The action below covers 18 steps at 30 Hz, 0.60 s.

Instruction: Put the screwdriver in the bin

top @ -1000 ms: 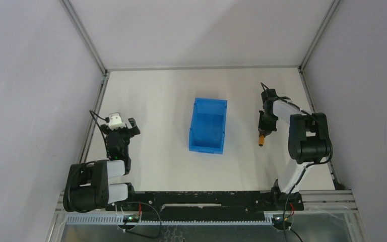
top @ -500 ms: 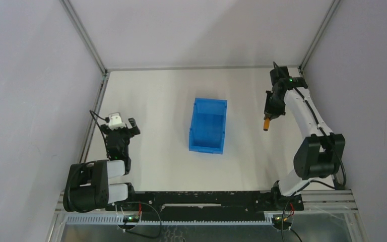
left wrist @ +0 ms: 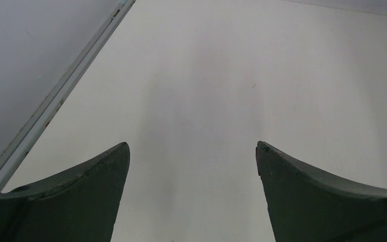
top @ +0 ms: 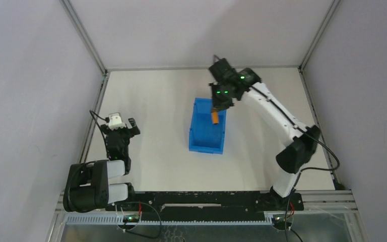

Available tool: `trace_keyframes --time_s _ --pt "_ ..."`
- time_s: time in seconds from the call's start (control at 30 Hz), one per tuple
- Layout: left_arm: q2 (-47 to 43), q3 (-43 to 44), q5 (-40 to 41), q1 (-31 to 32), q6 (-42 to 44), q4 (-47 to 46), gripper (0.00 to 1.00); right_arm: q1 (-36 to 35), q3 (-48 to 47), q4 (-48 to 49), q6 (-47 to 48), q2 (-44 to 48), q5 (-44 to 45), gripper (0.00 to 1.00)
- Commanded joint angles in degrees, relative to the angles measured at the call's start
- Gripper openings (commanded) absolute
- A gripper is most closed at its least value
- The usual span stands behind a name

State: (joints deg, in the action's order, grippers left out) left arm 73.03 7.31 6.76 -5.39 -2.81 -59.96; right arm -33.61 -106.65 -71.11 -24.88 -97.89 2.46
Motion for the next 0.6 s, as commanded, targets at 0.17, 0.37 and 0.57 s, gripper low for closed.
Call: trace_keyframes --time_s 0.17,0.37,0.57 --pt "-1.0 2.9 -0.8 -0.1 0.6 -2.3 1.00 -8.8 -3.0 6.0 -5.2 -10.3 7.0 0.00" --pt "-1.0 2.8 -0.7 -0.1 0.6 -2.3 1.00 -9.0 8.8 16.3 -6.5 -15.3 6.5 0.00" --pt "-1.0 2.9 -0.7 -0.1 0.6 -2.3 1.00 -9.1 12.9 20.8 -8.1 -21.7 7.0 0.01"
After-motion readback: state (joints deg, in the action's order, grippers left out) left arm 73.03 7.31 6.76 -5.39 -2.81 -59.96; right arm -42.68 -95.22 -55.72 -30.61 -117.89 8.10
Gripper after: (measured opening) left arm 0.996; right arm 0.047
